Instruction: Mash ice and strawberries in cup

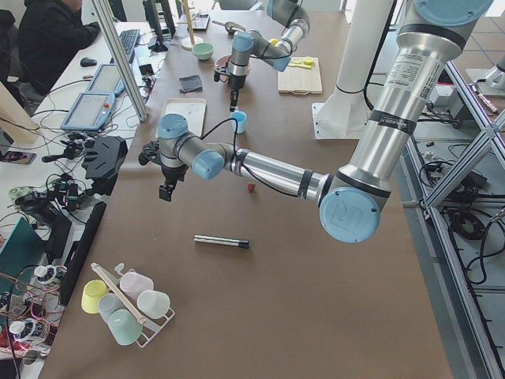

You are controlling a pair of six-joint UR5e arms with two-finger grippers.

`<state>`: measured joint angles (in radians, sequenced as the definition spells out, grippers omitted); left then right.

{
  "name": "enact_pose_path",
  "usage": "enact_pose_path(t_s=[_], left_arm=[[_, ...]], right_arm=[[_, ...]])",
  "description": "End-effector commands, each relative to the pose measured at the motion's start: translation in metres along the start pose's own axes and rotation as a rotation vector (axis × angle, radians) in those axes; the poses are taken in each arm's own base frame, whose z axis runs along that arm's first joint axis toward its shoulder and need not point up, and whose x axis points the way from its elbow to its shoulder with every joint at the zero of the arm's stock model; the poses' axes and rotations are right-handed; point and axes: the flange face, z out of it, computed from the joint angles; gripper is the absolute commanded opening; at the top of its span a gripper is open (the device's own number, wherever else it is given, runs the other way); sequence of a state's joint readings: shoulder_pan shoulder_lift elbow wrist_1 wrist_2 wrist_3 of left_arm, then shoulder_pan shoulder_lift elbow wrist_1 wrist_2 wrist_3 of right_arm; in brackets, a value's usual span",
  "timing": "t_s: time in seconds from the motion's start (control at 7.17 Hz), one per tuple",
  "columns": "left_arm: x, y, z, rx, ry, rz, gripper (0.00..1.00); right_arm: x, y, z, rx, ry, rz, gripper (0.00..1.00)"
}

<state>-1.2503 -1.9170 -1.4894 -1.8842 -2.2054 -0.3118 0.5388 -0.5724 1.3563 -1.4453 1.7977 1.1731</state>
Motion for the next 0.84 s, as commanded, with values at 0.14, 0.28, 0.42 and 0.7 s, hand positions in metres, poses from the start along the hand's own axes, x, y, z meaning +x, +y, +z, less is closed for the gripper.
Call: enact_pose_path(t_s=[0.14, 0.28, 0.42, 0.7], left_arm=[[0.003, -0.003, -0.003, 0.007, 0.001, 0.006, 0.98], [0.005, -0.005, -0.004, 0.011, 0.002, 0.007, 0.98], [0.006, -0.006, -0.005, 0.013, 0.003, 0.009, 0.98], [0.007, -0.007, -0.006, 0.015, 0.006, 0.006, 0.98]], right_arm=[[-0.005, 0.009, 0.011, 0.003, 0.015, -0.01, 0.0], [-0.005, 0.01, 0.012, 0.001, 0.015, -0.011, 0.39], [-0.006, 0.009, 0.01, 0.004, 0.007, -0.022, 0.9], [-0.001, -0.006, -0.008, 0.002, -0.015, -0.007, 0.99]])
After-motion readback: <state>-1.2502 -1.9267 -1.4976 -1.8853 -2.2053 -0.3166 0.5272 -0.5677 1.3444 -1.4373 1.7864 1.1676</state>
